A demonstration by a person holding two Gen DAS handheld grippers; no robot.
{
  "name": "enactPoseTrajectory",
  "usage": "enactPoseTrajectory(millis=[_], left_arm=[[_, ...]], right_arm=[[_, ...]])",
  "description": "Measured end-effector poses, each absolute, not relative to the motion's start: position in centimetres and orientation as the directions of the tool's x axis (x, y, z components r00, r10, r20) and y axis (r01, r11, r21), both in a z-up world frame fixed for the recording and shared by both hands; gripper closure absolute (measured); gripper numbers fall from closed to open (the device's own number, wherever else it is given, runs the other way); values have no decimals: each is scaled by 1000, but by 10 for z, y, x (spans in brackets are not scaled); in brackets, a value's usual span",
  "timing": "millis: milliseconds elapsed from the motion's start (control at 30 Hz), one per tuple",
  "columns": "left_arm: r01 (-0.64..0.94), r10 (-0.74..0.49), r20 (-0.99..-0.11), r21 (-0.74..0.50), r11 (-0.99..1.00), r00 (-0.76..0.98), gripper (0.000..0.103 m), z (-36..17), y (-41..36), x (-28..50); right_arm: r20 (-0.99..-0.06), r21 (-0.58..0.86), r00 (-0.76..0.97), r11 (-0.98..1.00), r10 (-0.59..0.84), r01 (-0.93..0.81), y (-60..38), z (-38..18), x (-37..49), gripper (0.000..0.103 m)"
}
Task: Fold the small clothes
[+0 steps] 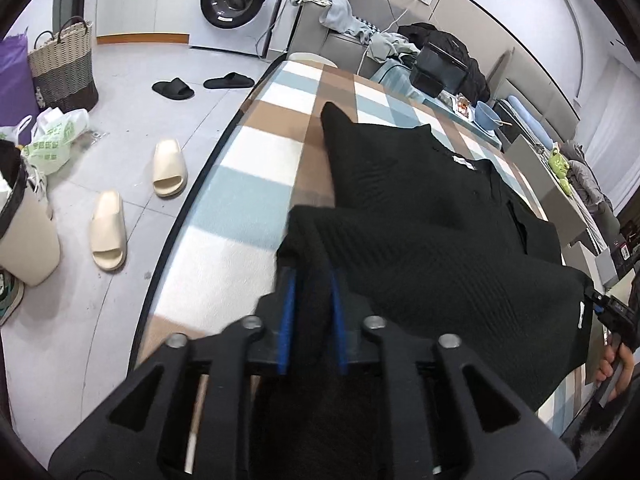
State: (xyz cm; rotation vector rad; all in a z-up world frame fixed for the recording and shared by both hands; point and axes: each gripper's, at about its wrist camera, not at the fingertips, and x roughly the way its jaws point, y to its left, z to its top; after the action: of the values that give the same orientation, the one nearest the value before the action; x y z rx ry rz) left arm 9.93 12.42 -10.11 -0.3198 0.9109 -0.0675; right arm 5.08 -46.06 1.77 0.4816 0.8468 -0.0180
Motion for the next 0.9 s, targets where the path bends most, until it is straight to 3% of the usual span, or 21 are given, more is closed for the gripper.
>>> enactPoseTrajectory(millis=[100,167,300,467,633,800,900], left_arm=[[-89,-190,-761,-308,947,620,57,-104,128,84],[-86,-205,-755,-327,941,623,51,-107,130,72],[-90,-230,-752,-358,929,617,50,-110,133,54],[-99,-237,-756,-370,924,611,49,-113,135,40],[-66,-241,-750,-354,933,616,48,-107,129,25],[-51,-244,-755,-344,938,609,48,-107,125,18],[-54,-243,-758,-343,938,605,48,-108,126,13]], right_arm=[[-703,453,673,874,230,175,-471,11,22,62],[-696,478,667,865,265,155,-473,4,4,62],[-665,562,649,820,370,108,-472,-9,-18,62],[-662,539,638,841,394,40,-454,-3,-26,63],[-559,547,659,821,503,-162,-430,27,-46,63],[-670,482,629,876,393,-34,-430,11,-35,63],[-677,510,627,860,386,21,-440,0,-35,63]])
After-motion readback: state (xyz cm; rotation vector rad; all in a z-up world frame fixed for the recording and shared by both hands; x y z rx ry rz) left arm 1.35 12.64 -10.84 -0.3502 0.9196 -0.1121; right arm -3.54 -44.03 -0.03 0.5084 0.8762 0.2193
